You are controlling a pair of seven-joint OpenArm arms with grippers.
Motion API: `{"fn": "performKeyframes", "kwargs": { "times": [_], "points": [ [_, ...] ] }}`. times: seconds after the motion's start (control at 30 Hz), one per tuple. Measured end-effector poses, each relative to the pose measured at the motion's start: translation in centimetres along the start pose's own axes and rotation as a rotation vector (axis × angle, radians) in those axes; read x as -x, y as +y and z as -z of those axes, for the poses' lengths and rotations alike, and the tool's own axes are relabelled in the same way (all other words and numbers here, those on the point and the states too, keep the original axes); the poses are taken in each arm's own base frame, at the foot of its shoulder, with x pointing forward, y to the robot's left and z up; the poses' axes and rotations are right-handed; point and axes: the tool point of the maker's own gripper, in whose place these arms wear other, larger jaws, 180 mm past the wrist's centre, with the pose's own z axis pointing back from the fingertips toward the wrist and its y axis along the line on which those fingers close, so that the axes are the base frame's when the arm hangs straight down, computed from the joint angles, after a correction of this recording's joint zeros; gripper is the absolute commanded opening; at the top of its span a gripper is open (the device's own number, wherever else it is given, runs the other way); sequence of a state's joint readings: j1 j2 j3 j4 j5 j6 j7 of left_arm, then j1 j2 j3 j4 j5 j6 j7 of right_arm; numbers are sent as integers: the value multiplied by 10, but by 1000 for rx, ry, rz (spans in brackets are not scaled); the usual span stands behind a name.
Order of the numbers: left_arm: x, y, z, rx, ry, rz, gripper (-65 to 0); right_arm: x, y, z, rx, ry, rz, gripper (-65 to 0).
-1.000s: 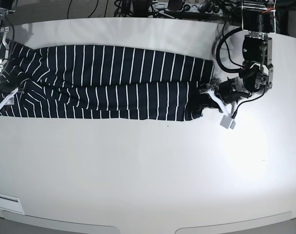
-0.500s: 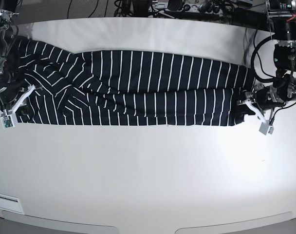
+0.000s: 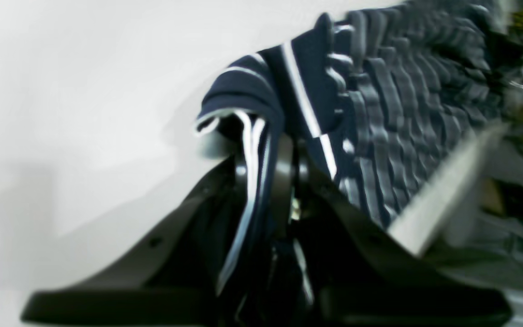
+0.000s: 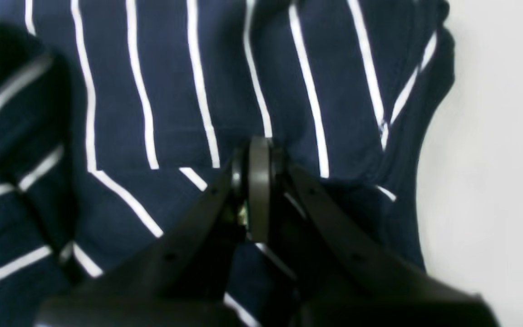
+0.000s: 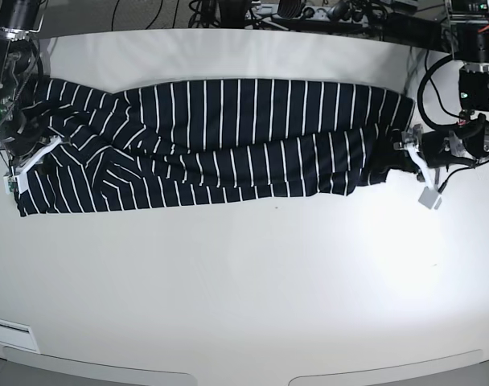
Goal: Fold the T-shirt properly
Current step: 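Fold the strip end held by the left gripper toward the right gripper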
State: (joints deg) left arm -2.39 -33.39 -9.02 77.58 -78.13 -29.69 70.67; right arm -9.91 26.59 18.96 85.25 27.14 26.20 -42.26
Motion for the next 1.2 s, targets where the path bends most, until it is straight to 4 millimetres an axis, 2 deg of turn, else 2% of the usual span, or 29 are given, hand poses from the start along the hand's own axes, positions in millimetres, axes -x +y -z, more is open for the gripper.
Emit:
{"fn": "performKeyframes", "kwargs": {
  "times": [0.07, 0.2, 0.3, 0.43, 0.6, 0.7, 0.87, 0.97, 1.2],
  "points": [
    [-4, -17, -1, 94, -22, 16, -650, 2, 2, 2, -29, -5, 21, -650],
    [-1, -20, 2, 104, -5, 46, -650, 3, 4, 3, -32, 5, 28, -650],
    [-4, -34, 12, 138, -20, 54, -650, 3, 5, 2, -40, 4, 41, -650],
    [-11, -75, 33, 238, -69, 95, -650, 3, 11, 4, -58, 0, 56, -650],
    [-21, -124, 48, 352, -136, 182, -650, 1, 25, 8, -95, -15, 72, -650],
    [-22, -143, 57, 411, -175, 221, -650, 0, 28, 8, -107, -19, 74, -650],
    [-19, -159, 70, 454, -195, 234, -650, 0, 28, 8, -109, -20, 76, -650],
    [-15, -159, 85, 415, -181, 253, -650, 0, 28, 8, -111, -17, 78, -650],
    [-18, -151, 115, 271, -209, 288, -650, 2, 32, 8, -128, -10, 62, -650]
  ]
}}
